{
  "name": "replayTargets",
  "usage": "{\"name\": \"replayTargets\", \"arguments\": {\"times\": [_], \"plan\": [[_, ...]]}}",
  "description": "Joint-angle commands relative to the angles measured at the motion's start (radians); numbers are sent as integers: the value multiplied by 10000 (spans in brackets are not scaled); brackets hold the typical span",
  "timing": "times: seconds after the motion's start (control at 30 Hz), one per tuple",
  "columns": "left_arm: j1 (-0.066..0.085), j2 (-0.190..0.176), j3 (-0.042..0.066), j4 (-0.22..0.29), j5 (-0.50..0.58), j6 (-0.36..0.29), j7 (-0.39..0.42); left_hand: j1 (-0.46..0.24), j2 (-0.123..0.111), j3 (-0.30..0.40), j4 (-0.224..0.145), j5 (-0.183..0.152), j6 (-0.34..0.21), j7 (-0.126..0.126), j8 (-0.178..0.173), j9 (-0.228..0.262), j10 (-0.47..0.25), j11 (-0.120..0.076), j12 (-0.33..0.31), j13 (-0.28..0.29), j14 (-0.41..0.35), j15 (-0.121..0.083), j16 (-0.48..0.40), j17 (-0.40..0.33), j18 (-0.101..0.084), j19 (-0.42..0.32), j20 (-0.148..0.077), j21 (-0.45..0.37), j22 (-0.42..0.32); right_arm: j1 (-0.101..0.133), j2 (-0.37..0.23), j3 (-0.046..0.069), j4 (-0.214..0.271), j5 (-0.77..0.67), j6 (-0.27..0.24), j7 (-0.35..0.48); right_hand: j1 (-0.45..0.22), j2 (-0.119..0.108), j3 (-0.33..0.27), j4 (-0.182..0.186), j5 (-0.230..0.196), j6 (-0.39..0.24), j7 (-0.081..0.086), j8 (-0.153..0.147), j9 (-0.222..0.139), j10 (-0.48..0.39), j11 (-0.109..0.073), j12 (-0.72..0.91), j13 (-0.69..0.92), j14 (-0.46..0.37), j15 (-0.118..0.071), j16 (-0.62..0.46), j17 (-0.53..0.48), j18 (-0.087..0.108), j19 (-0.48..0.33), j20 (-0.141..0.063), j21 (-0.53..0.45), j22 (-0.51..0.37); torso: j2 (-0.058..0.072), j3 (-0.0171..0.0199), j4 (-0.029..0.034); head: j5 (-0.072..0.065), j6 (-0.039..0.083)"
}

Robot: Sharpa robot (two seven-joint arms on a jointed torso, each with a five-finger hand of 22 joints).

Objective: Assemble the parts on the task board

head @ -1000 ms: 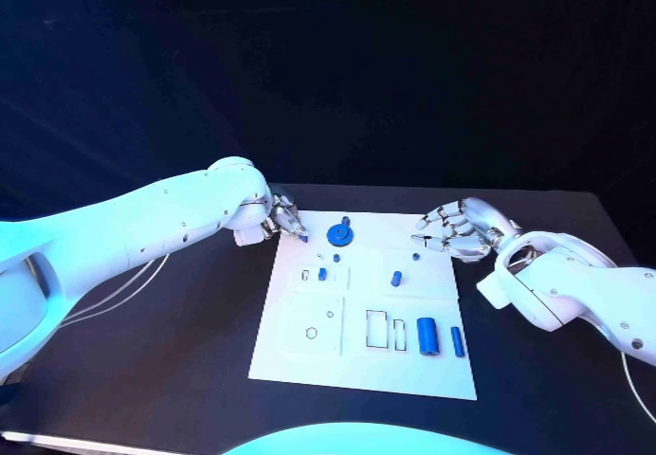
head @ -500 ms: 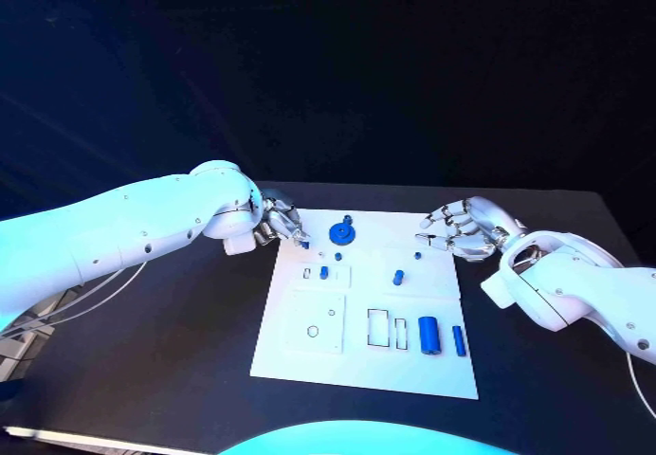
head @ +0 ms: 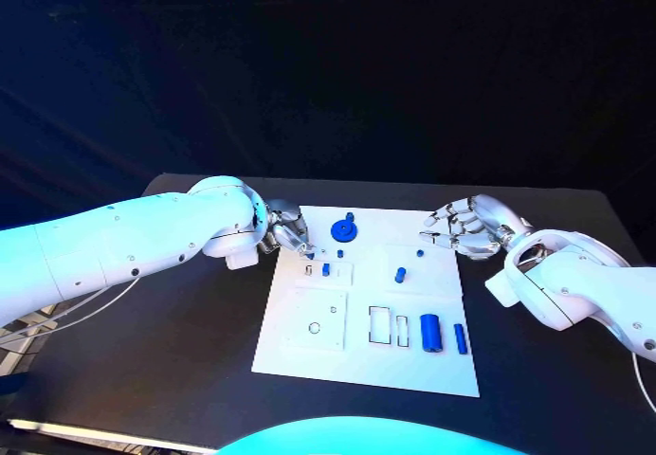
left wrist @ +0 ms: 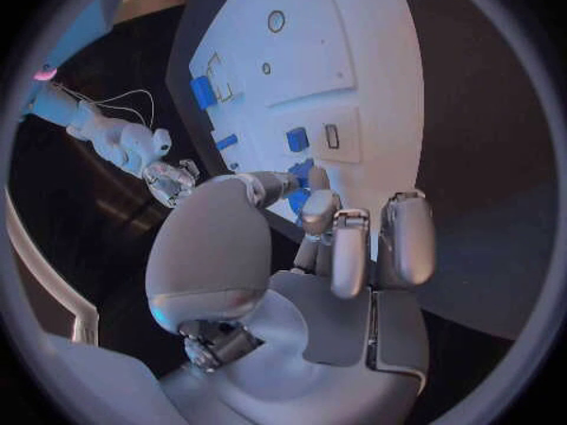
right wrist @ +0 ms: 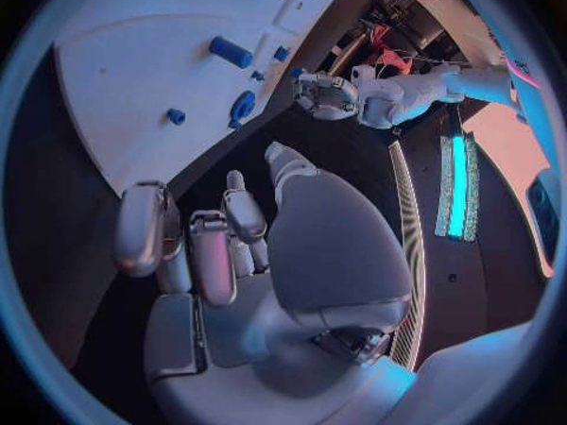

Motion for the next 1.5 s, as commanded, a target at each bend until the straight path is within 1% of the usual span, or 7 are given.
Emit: {"name": "replayTargets", "arguments": {"times": [0.03,0.37,0.53,0.67,0.9,1.1,1.5], "plan": [[-77,-37,-18,182,-731,-566,-72,-98,24,2041,-2041,55,84,-17,32,12,91,-13,41,6,1043,-53,47,2595,-111,75,12,62,16,-4,-11,1,21,-76,20,72,-67,40,17,-13,-46,-67,5,16,14,-5,-23,-10,10,696,-37,-40,1294,199,-37,-37,-28,444,2,5,-11,20,-42],[-326,-144,-65,565,-1256,-628,-158,-149,8,2092,-2086,67,120,-31,24,10,146,-28,60,50,1054,-69,61,2625,-117,104,-4,75,45,-5,-21,1,20,-76,28,62,-67,40,17,-13,-46,-67,5,16,14,-5,-23,-10,10,696,-37,-40,1294,199,-37,-37,-28,444,3,15,-19,51,-109],[-427,-171,-76,637,-1369,-631,-190,-158,4,2102,-2094,68,126,-33,22,9,143,-30,51,37,1054,-71,61,2625,-118,107,-7,76,48,-5,-27,1,23,-76,25,62,-67,40,17,-13,-46,-67,5,16,14,-5,-23,-10,10,696,-37,-40,1294,199,-37,-37,-28,444,7,-4,3,37,-129],[-468,-182,-78,648,-1403,-624,-202,-158,4,2102,-2094,68,126,-33,22,9,143,-30,51,37,1054,-71,61,2625,-118,107,-7,76,48,-5,-28,1,24,-76,24,62,-68,38,23,-14,-46,-71,2,34,13,0,-26,-9,8,695,-40,-43,1290,194,-22,-40,-7,460,-1,8,-13,67,-143],[-514,-192,-79,673,-1507,-622,-220,-158,4,2102,-2094,68,126,-33,22,9,143,-30,51,37,1054,-71,61,2625,-118,107,-7,76,48,-7,-33,1,25,-76,25,64,-68,38,23,-14,-46,-71,2,34,13,0,-26,-9,8,695,-40,-43,1290,194,-22,-40,-7,460,7,10,-24,74,-149],[-592,-175,-80,681,-1602,-678,-224,-175,0,2121,-2108,68,137,-37,19,8,155,-35,53,44,1055,-76,62,2629,-119,112,-12,79,52,-8,-45,1,31,-76,19,63,-68,38,23,-14,-46,-71,2,34,13,0,-26,-9,8,695,-40,-43,1290,194,-22,-40,-7,460,7,0,5,71,-145],[-655,-177,-79,657,-1645,-679,-235,-190,-1,2140,-2119,66,146,-40,14,7,164,-38,51,48,1054,-79,61,2626,-118,112,-16,78,50,-11,-54,1,37,-76,18,69,-68,38,23,-14,-46,-71,2,34,13,0,-26,-9,8,695,-40,-43,1290,194,-22,-40,-7,460,4,9,-17,102,-160]]}}
